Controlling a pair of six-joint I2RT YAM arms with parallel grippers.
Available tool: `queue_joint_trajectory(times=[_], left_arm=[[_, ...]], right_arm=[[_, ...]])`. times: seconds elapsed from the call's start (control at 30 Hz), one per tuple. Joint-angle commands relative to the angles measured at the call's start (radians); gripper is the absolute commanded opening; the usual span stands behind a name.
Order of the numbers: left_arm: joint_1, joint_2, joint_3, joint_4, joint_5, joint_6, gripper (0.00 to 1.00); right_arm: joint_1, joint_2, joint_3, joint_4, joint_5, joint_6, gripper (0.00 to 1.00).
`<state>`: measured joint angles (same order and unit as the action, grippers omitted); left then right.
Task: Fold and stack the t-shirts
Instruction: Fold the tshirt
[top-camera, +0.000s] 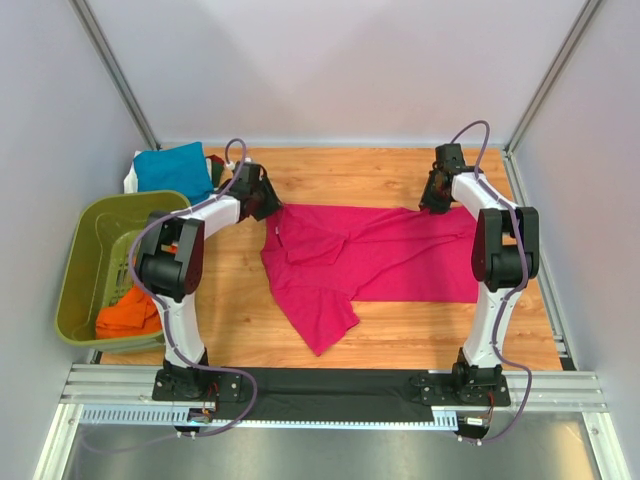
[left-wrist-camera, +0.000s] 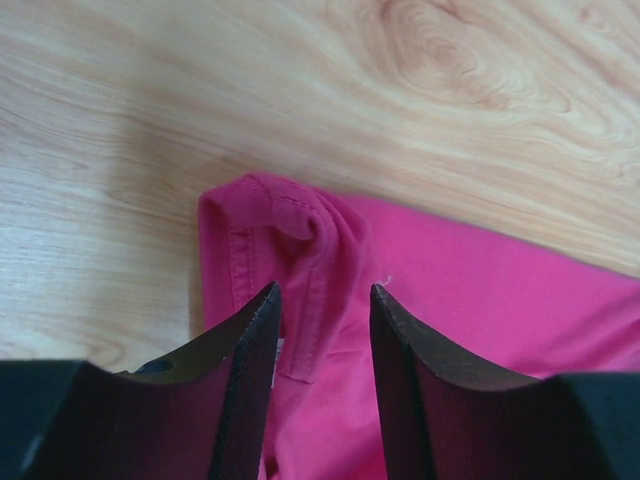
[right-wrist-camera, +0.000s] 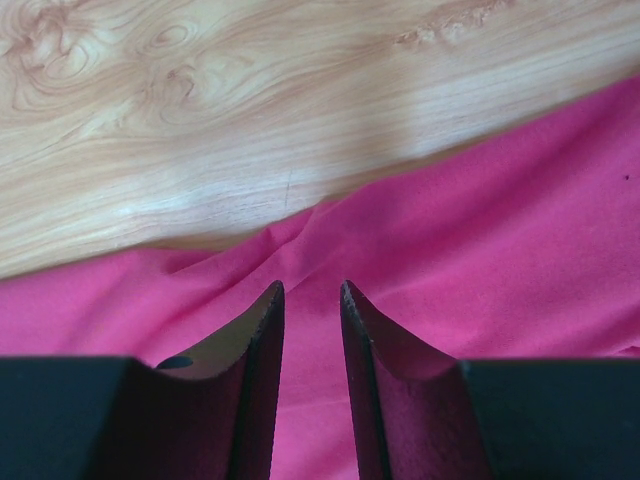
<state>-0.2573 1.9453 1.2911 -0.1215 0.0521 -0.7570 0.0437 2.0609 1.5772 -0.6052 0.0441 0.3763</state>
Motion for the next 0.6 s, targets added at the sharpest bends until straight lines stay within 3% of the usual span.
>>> queue_joint_trajectory(times=[0.0, 0.2, 0.37, 0.5, 0.57], left_arm=[[0.006, 0.030, 0.030, 0.043, 0.005, -0.001, 0.48], [0.006, 0.061, 0.040, 0.036, -0.009, 0.002, 0.38], [0.006, 0.055, 0.031, 0.046, -0.023, 0.002, 0.26], [0.009, 0.031, 0.010, 0.063, -0.032, -0.011, 0.09], [0.009, 0.006, -0.001, 0.072, -0.034, -0.016, 0.07]], right_arm=[[0.002, -0.015, 0.014, 0.001, 0.013, -0.013, 0.31], [0.004, -0.005, 0.021, -0.005, 0.017, -0.013, 0.31], [0.004, 0.004, 0.027, -0.010, 0.017, -0.011, 0.31], [0.002, 0.011, 0.027, -0.013, 0.023, -0.010, 0.30], [0.002, 0.011, 0.026, -0.015, 0.025, -0.008, 0.30]])
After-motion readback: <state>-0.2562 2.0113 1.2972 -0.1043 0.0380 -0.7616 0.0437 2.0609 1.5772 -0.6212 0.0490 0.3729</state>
